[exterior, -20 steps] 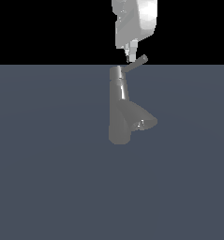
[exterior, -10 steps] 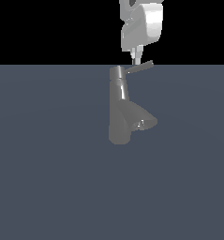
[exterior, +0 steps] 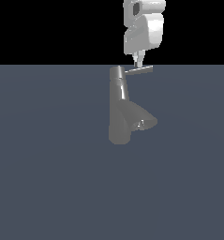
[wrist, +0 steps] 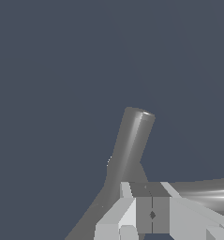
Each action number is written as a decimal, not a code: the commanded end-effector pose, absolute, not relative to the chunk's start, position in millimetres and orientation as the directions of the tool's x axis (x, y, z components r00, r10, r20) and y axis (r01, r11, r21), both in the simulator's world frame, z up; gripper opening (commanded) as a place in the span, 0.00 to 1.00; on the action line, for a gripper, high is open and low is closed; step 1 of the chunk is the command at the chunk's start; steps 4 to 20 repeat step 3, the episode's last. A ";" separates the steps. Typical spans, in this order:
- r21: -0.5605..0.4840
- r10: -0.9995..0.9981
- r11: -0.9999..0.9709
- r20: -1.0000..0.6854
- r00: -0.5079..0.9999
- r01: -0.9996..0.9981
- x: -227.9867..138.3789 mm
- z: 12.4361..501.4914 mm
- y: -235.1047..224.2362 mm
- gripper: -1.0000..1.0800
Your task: Turn on the faucet by rotating a designated handle.
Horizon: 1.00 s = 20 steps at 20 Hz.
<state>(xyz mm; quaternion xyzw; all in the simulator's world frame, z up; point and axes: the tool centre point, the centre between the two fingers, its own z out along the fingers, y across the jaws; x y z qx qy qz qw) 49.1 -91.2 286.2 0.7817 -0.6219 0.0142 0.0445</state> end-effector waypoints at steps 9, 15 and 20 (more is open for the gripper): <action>0.067 -0.980 -0.176 0.082 0.181 -0.982 51.1 275.0 -128.7 0.00; 0.067 -0.980 -0.176 0.082 0.181 -0.982 51.1 275.0 -128.7 0.00; 0.067 -0.980 -0.176 0.082 0.181 -0.982 51.1 275.0 -128.7 0.00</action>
